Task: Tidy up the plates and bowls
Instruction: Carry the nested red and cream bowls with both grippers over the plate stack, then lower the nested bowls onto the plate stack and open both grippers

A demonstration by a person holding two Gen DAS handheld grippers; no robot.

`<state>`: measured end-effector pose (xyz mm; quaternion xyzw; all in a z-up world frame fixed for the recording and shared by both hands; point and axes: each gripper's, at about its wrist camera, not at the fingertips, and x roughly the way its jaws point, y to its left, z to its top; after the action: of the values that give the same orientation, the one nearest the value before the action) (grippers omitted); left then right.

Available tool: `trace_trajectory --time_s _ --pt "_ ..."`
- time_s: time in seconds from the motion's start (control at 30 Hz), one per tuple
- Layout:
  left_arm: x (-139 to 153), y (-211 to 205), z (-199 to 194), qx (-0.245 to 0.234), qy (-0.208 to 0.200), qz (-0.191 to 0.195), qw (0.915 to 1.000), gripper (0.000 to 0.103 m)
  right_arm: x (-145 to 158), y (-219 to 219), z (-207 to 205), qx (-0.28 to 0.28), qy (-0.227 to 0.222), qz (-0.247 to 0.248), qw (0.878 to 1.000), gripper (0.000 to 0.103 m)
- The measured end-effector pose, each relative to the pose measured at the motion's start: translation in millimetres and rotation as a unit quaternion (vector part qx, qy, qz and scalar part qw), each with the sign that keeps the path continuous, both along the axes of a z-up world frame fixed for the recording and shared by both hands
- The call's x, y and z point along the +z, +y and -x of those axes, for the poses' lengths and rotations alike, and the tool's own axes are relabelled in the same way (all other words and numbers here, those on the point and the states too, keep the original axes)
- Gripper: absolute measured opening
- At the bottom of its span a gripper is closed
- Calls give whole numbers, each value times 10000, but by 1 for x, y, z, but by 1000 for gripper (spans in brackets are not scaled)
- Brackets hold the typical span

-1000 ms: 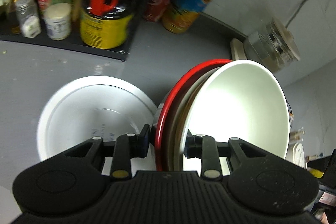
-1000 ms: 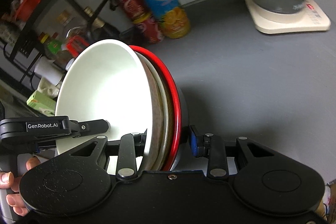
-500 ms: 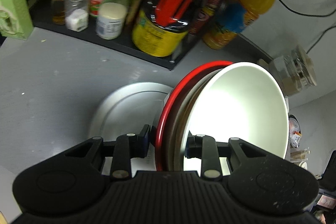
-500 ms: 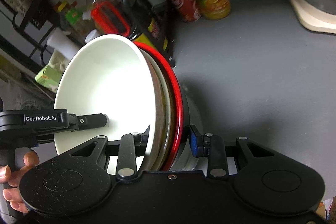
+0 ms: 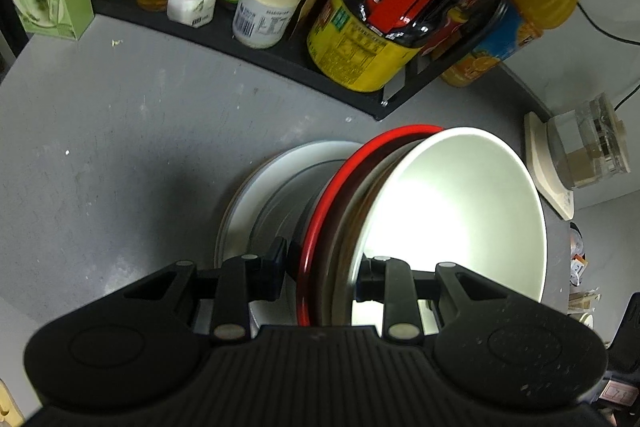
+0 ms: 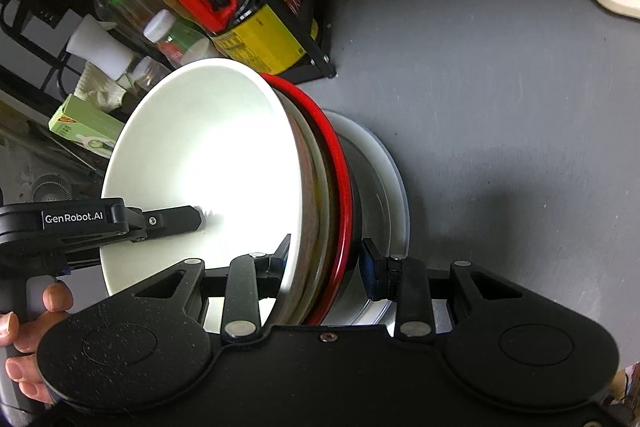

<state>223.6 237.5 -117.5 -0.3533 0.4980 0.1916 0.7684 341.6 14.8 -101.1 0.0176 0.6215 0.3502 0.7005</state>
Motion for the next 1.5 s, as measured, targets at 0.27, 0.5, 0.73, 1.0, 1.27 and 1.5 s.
trace_trajectory --time_s 0.27,0.5,0.73,1.0,1.27,1.5 --pt "-14 3 0 -22 131 92 9999 29 -10 3 3 -61 87 114 9999 33" --pt "-17 3 -1 -31 130 74 9999 29 -12 5 3 -179 127 137 9997 34" --pt "-19 6 -3 28 173 144 9997 29 -11 8 4 -262 150 16 9995 44" --pt "-2 3 -5 -201 60 -151 9997 33 8 -6 8 -471 -66 -242 9986 46" --pt "31 -7 -8 -301 -200 -596 9976 60 45 -34 11 -665 -620 -502 9946 75" --pt "53 -29 0 -335 -369 -904 9947 80 73 -78 35 -1018 -1069 -618 9871 94"
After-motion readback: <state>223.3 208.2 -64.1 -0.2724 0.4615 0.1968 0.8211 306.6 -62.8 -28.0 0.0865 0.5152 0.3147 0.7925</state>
